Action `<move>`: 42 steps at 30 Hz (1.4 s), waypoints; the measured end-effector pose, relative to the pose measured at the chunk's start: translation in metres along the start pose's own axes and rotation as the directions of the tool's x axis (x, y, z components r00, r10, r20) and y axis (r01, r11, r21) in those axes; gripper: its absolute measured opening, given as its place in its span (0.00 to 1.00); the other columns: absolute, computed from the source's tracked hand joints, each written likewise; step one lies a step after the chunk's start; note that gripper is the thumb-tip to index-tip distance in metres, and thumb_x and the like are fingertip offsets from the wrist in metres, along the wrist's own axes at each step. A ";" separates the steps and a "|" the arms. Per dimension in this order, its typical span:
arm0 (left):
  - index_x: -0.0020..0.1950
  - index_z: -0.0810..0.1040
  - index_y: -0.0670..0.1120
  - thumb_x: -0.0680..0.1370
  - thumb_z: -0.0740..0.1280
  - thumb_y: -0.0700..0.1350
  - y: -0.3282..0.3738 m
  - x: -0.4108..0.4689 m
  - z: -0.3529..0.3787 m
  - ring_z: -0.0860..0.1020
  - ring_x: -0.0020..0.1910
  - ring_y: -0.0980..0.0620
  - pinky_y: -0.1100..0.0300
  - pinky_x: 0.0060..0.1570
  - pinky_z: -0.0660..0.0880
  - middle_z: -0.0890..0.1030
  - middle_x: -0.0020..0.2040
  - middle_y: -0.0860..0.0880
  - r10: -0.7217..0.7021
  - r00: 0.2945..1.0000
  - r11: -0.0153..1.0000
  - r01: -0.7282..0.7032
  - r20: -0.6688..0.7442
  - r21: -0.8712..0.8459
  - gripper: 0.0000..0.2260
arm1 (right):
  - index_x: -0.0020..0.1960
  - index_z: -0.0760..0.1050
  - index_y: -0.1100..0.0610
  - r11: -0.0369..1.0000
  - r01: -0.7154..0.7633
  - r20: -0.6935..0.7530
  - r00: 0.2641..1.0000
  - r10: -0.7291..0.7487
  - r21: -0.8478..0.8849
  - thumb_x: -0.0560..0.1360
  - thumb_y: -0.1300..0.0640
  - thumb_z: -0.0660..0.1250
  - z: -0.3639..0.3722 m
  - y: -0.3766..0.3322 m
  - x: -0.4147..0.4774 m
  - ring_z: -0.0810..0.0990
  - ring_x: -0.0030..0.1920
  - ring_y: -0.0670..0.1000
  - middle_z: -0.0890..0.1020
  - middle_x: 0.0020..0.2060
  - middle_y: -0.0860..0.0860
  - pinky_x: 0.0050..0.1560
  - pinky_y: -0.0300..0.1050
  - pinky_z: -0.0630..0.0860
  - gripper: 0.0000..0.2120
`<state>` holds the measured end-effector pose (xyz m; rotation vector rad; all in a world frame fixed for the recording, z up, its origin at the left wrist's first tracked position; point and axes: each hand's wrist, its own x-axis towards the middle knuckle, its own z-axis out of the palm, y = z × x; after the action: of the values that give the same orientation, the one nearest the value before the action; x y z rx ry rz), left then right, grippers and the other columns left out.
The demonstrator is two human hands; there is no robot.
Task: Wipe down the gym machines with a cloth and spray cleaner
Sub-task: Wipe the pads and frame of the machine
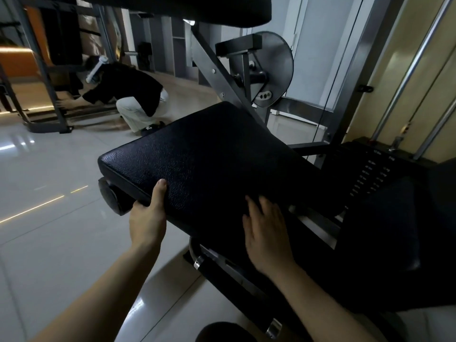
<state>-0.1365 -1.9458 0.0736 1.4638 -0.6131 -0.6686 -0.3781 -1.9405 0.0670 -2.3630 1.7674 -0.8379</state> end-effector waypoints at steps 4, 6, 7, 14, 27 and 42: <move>0.64 0.80 0.49 0.64 0.68 0.78 -0.004 0.006 -0.003 0.81 0.58 0.45 0.40 0.63 0.77 0.84 0.57 0.50 0.012 1.000 0.999 -0.012 0.012 0.032 0.41 | 0.77 0.64 0.57 0.972 -0.213 -0.031 0.977 0.211 -0.095 0.84 0.50 0.54 0.015 0.051 0.107 0.63 0.75 0.63 0.65 0.75 0.61 0.75 0.59 0.59 0.23; 0.64 0.80 0.48 0.64 0.68 0.79 -0.006 0.008 -0.004 0.82 0.57 0.44 0.40 0.62 0.77 0.84 0.57 0.49 0.026 0.999 0.999 -0.027 0.019 0.040 0.42 | 0.77 0.63 0.58 0.939 -0.334 -0.046 0.942 0.331 -0.086 0.84 0.51 0.54 0.014 0.071 0.151 0.62 0.75 0.64 0.63 0.76 0.63 0.75 0.60 0.60 0.23; 0.64 0.80 0.48 0.63 0.68 0.79 -0.006 0.008 -0.004 0.82 0.57 0.43 0.40 0.62 0.77 0.84 0.57 0.49 0.028 0.999 0.999 -0.029 0.025 0.039 0.43 | 0.76 0.64 0.59 0.917 -0.389 -0.044 0.921 0.387 -0.089 0.84 0.52 0.53 0.012 0.076 0.164 0.62 0.75 0.65 0.63 0.76 0.63 0.75 0.60 0.60 0.23; 0.64 0.80 0.47 0.62 0.67 0.80 0.000 0.007 -0.008 0.82 0.57 0.43 0.41 0.62 0.78 0.84 0.57 0.48 0.013 0.999 0.998 -0.016 0.045 0.068 0.44 | 0.62 0.76 0.63 0.970 -0.234 -0.159 0.962 0.222 -0.059 0.81 0.57 0.58 0.021 0.024 0.098 0.70 0.67 0.67 0.71 0.69 0.65 0.69 0.58 0.66 0.15; 0.60 0.76 0.39 0.76 0.68 0.67 0.025 -0.002 -0.017 0.80 0.45 0.46 0.56 0.36 0.70 0.82 0.52 0.43 -0.144 0.975 0.980 0.117 0.170 0.159 0.31 | 0.63 0.79 0.58 0.188 -0.322 0.267 0.926 0.266 0.928 0.82 0.52 0.61 -0.048 -0.061 0.095 0.81 0.60 0.58 0.83 0.59 0.58 0.67 0.57 0.75 0.16; 0.61 0.77 0.39 0.76 0.67 0.67 0.035 -0.008 -0.020 0.80 0.47 0.44 0.55 0.38 0.73 0.82 0.52 0.43 -0.174 0.966 0.968 0.132 0.191 0.212 0.32 | 0.64 0.77 0.61 0.581 -0.159 0.089 0.985 0.147 0.798 0.81 0.60 0.61 -0.149 -0.103 0.200 0.80 0.53 0.53 0.82 0.51 0.55 0.64 0.50 0.74 0.14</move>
<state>-0.1262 -1.9269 0.1084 1.6505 -0.7497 -0.9126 -0.3205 -2.0491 0.3066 -1.5641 1.1482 -1.2440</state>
